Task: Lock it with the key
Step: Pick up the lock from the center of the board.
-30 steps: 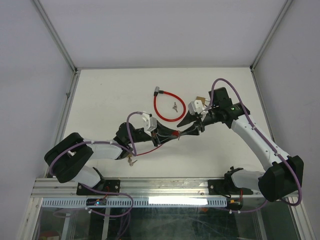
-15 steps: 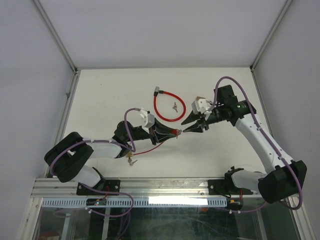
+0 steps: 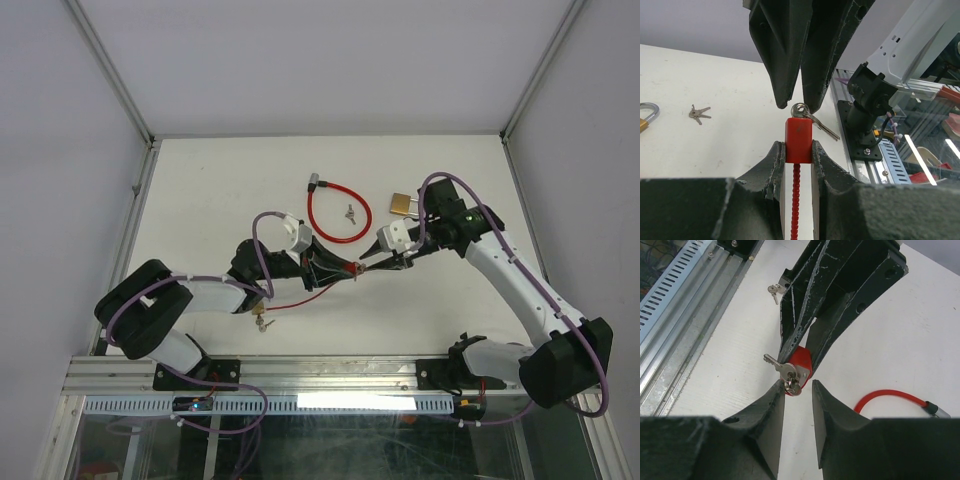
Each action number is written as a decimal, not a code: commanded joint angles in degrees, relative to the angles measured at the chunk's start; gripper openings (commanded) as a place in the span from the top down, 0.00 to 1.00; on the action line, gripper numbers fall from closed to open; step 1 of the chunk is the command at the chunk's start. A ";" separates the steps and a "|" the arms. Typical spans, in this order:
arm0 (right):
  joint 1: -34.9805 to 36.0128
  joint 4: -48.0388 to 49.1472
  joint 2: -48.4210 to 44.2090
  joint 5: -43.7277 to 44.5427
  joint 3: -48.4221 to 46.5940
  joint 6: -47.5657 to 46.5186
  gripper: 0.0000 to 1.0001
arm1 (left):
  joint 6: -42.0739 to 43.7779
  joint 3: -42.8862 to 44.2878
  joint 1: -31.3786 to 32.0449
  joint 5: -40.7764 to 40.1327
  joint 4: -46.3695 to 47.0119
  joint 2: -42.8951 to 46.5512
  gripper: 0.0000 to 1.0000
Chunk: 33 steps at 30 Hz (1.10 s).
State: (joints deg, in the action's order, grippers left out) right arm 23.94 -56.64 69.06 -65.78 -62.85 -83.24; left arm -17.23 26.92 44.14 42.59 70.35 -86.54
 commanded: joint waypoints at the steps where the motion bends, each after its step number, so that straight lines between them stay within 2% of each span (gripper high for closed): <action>1: 0.31 2.26 -0.87 0.21 0.67 -0.55 0.70 | -1.72 2.50 -0.72 1.88 4.57 -0.05 1.00; 6: 0.41 3.93 -1.06 0.65 1.42 1.52 0.77 | -1.99 2.64 -0.87 2.10 4.68 0.07 1.00; 13: 0.45 5.80 -1.39 0.24 1.32 6.65 0.99 | -1.83 2.21 -0.97 1.70 4.52 0.42 1.00; 20: 0.43 9.34 -1.49 -0.19 2.52 14.05 1.00 | -1.23 1.91 -1.15 0.29 3.95 0.71 1.00; 22: 0.41 10.56 -1.54 -0.07 2.80 16.70 0.79 | -1.17 1.70 -1.16 -0.19 4.09 0.89 1.00; 25: 0.25 11.34 -1.58 0.74 2.76 19.61 0.58 | -1.23 1.19 -1.35 -0.73 4.55 1.34 1.00; 29: -0.02 14.57 -1.51 2.03 3.94 23.76 0.44 | -1.72 0.60 -1.55 -0.75 5.45 1.85 1.00; 33: 0.08 18.10 -1.05 2.19 5.35 27.90 0.41 | -2.14 0.59 -1.51 -0.58 5.93 1.84 1.00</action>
State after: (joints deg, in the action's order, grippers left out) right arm 24.10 -44.14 68.79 -63.59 -58.30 -61.47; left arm -18.79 27.44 43.03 42.44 71.16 -86.87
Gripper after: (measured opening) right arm 0.581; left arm 0.179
